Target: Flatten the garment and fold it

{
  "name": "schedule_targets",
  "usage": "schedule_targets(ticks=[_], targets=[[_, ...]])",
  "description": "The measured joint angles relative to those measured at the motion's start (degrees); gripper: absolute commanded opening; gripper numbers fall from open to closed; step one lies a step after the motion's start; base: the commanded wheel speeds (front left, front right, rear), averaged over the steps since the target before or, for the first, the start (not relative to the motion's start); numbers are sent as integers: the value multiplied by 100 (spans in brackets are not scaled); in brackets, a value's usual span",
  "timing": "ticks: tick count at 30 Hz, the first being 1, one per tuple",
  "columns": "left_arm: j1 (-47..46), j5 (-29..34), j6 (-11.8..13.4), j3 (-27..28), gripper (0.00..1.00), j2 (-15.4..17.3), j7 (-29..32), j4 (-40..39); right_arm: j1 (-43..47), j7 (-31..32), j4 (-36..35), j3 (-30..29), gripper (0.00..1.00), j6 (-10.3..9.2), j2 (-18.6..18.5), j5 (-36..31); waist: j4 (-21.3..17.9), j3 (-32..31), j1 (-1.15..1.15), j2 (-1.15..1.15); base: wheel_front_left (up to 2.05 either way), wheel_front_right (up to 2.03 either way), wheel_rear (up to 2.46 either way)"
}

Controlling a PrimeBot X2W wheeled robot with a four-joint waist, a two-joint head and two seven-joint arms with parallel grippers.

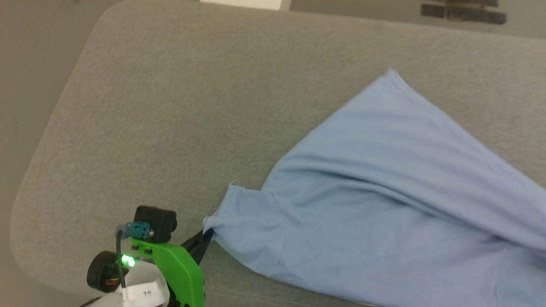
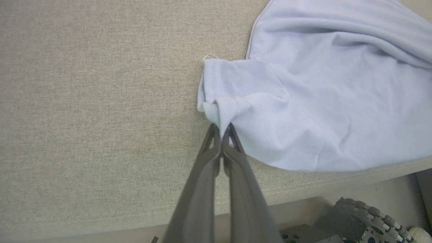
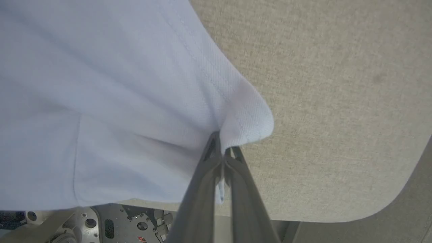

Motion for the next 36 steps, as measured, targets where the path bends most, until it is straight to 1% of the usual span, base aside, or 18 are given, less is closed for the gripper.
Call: schedule_targets(ticks=[3,6,10,13,14,15,18,21,25,28,31,34,36], targets=[[54,-21,38,-8,0,-23,-24,75,627,82,-303,-224,0,0,254,-221,-152,-195,0,0,0,0,0],[101,-56,45,-20,0,-62,-41,114,1038,190,-560,-342,0,0,545,-403,-274,-330,0,0,0,0,0],[106,-56,45,-47,0,-62,-40,155,1283,318,-809,-436,0,0,943,-556,-396,-416,0,0,0,0,0],[104,-56,45,-63,0,-63,-38,156,1295,368,-917,-494,0,0,1040,-661,-406,-406,0,0,0,0,0],[103,-56,45,-67,0,-63,-33,154,1295,378,-960,-486,47,0,1043,-661,-398,-395,0,0,0,0,0],[102,-55,44,-71,0,-63,-33,151,1291,378,-1012,-483,100,0,1044,-660,-384,-380,0,0,0,0,0],[97,-55,43,-85,0,-64,-32,140,1210,377,-1206,-471,100,0,981,-608,-332,-337,0,0,0,0,0],[74,-53,43,-85,0,-66,-32,110,883,350,-1514,-431,100,-1,786,-323,-260,-271,0,0,0,0,0],[-19,8,35,-107,0,-97,-31,37,97,448,-1974,-226,100,-1,638,202,-116,-154,0,0,0,0,0],[-155,59,29,-136,0,-155,-22,-34,-615,544,-2138,113,100,-1,553,322,19,-37,0,0,0,0,0],[-277,105,12,-169,0,-198,-7,-97,-1345,597,-2038,598,100,-1,530,293,164,106,0,0,0,0,0],[-410,188,-9,-181,0,-285,-75,-119,-2065,610,-1588,1044,100,-1,573,145,339,279,0,0,0,0,0],[-482,209,-23,-186,0,-349,-135,-137,-2441,636,-1257,1236,100,-1,609,18,454,390,0,0,0,0,0]])
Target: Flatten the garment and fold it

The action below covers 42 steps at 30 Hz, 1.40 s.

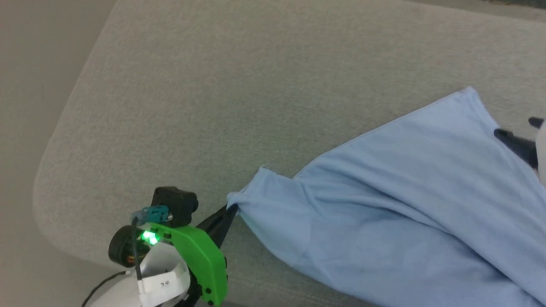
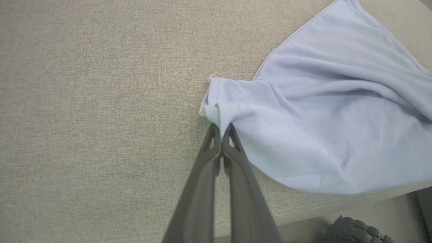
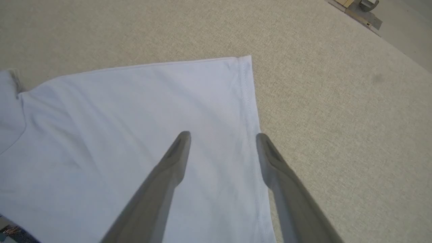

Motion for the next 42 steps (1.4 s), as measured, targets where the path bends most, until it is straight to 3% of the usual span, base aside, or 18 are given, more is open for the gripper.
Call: schedule_targets(ticks=[12,23,24,25,33,39,42], targets=[[-187,193,-98,-164,0,-356,-279,59,-1317,-167,1656,716,100,0,-330,-692,752,716,0,0,0,0,0],[-261,226,-151,-297,0,-523,-356,124,-1532,-201,1822,1272,100,0,-782,-764,1145,1216,0,0,0,0,0],[-263,226,-151,-299,0,-526,-359,131,-1534,-194,1804,1308,38,0,-822,-738,1159,1244,0,0,0,0,0],[-265,226,-152,-300,0,-528,-359,142,-1536,-175,1764,1361,0,0,-873,-702,1170,1266,0,0,0,0,0],[-282,227,-156,-283,0,-519,-358,263,-1544,-561,1836,1433,0,2,-857,-582,1101,1223,0,0,0,0,0],[-388,226,-170,-245,0,-468,-297,305,-1564,-1217,2119,1447,0,2,-722,-327,921,939,1,0,0,0,0],[-477,226,-189,-242,0,-425,-211,305,-1569,-1618,2048,1573,0,1,-839,-144,812,740,1,0,0,0,0]])
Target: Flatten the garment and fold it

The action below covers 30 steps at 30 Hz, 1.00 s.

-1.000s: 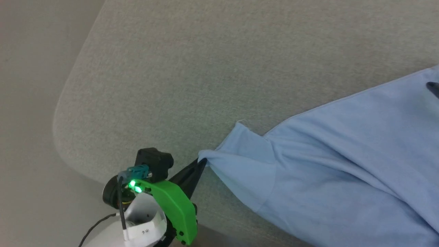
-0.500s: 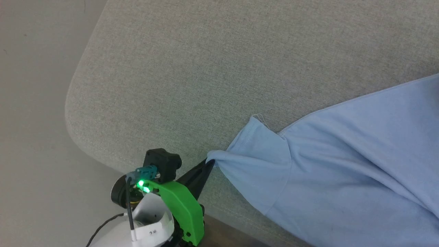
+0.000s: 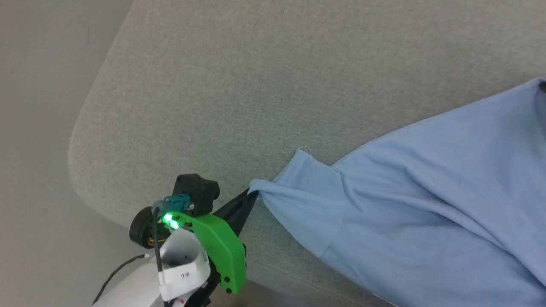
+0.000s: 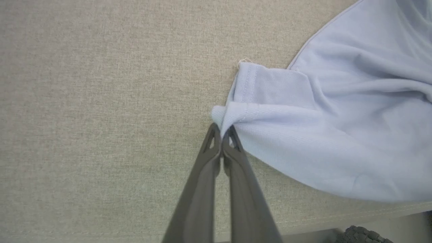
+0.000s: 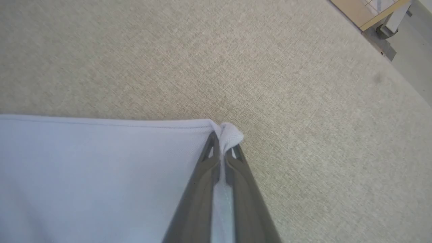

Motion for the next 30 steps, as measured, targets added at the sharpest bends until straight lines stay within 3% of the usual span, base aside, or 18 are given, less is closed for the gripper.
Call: schedule_targets(ticks=[9,22,30], targets=[[-241,-27,30,385,0,319,71,-123,-177,-1058,-698,359,0,0,-557,740,-468,-665,0,0,0,0,0],[-1322,42,112,1612,0,1128,-38,-862,-108,-2248,-1571,-238,0,0,-748,1662,-1360,-1562,-1,0,0,0,0],[-2381,136,-42,2198,0,1570,52,-1251,-119,-2512,-2048,-449,0,0,-987,2056,-1921,-1842,-1,0,0,0,0]])
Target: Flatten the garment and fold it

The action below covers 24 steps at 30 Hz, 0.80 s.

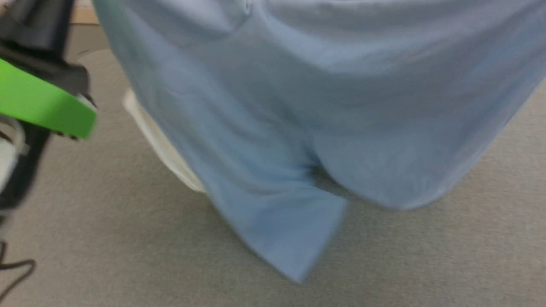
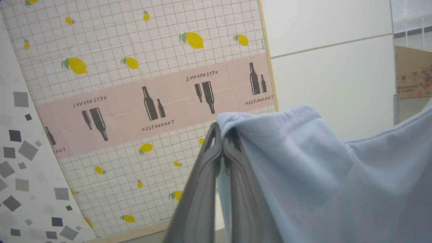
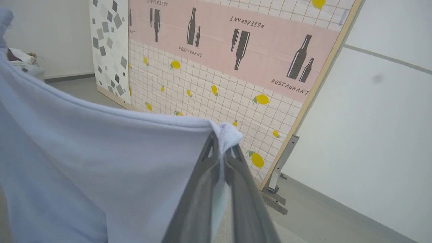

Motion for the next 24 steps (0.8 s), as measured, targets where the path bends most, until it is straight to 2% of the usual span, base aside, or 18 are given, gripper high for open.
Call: schedule_targets(ticks=[7,13,17,24], targets=[[-1102,-13,-276,346,0,208,169,-15,-449,-35,-181,-236,0,0,-51,124,-361,-9,0,0,0,0,0],[-2256,-49,-693,408,0,266,313,389,-1104,-11,-133,-294,0,0,-59,133,-495,290,0,0,0,0,0],[-3082,-103,-1063,292,0,197,398,1068,-1701,-59,25,-185,0,0,-74,49,-560,602,0,0,0,0,0],[-4731,20,-1678,-91,0,-245,405,2560,-2921,-374,734,265,0,0,-59,-212,-650,1313,0,0,0,0,0]])
